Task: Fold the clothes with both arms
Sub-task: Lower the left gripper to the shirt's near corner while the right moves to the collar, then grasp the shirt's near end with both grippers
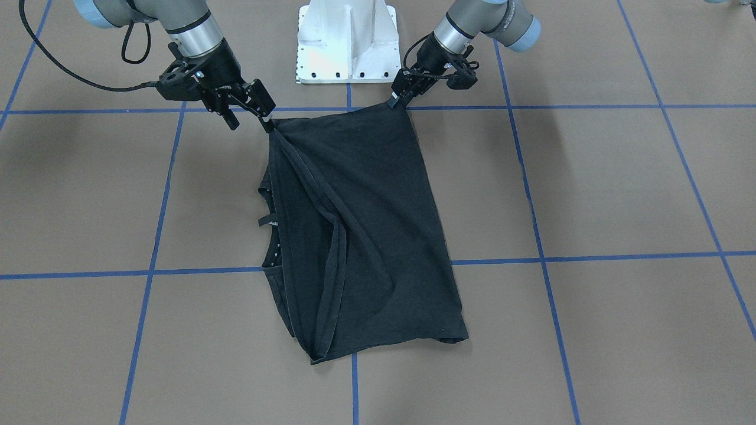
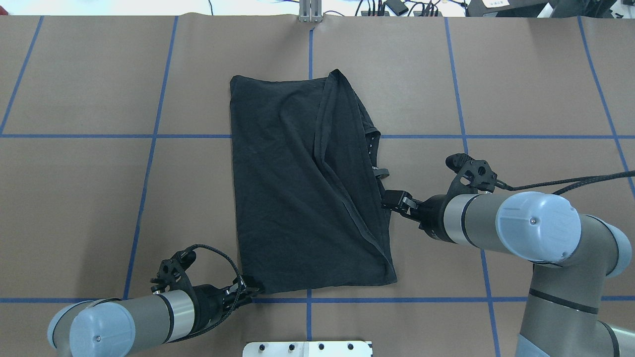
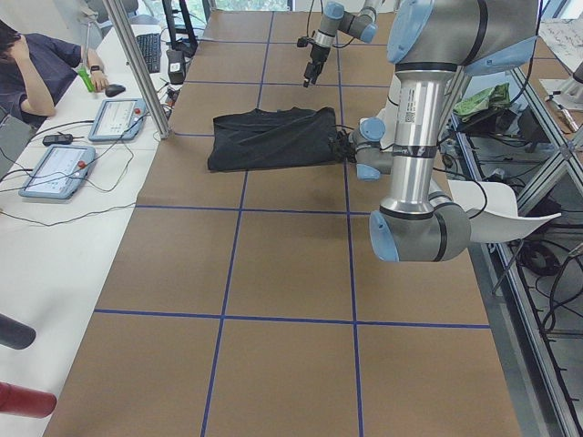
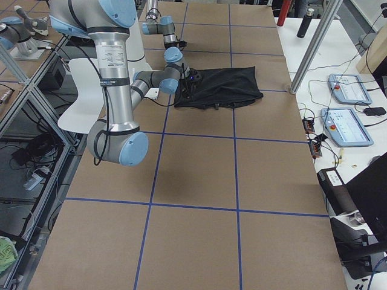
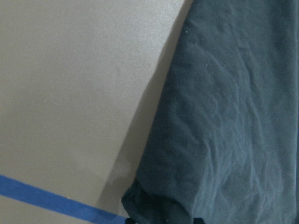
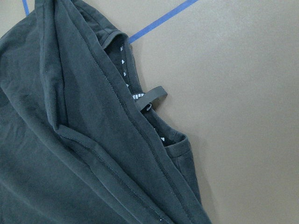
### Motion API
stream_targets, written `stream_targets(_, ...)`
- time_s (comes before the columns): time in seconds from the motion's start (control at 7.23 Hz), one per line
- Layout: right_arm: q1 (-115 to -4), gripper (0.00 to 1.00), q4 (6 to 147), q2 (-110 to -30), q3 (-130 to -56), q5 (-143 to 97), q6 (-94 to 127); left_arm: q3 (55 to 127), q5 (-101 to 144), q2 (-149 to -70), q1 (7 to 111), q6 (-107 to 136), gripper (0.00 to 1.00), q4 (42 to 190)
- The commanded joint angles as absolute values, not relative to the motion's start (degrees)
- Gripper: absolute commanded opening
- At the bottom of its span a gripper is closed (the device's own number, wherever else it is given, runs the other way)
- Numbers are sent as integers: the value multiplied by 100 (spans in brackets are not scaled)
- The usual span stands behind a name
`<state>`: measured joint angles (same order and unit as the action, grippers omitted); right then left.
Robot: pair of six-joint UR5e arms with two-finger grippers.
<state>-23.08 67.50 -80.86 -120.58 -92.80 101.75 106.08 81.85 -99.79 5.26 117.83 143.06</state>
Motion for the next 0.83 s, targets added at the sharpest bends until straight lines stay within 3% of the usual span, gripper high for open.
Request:
stream_targets(0.0, -2303, 100, 6750, -8077, -12059, -9281, 10178, 10608, 8191, -9984, 545, 11628, 54, 14309)
stream_targets(0.14, -2303, 100, 6750, -8068, -12059, -9281, 10178, 10617, 8191, -9984, 545, 11628, 51, 14309)
stream_targets(0.28, -2303, 100, 6750, -8068, -12059, -9281, 10178, 10617, 8200, -9984, 545, 11628, 33, 14309)
stream_targets(0.41, -2303, 100, 6750, -8077, -12067, -9273, 10178, 10635, 8200, -9984, 545, 11628, 0, 14309)
stream_targets(0.69, -2294, 100, 6750, -8095, -12032, -9281, 10178, 10705, 8235, -9923, 580, 11610, 0, 14300)
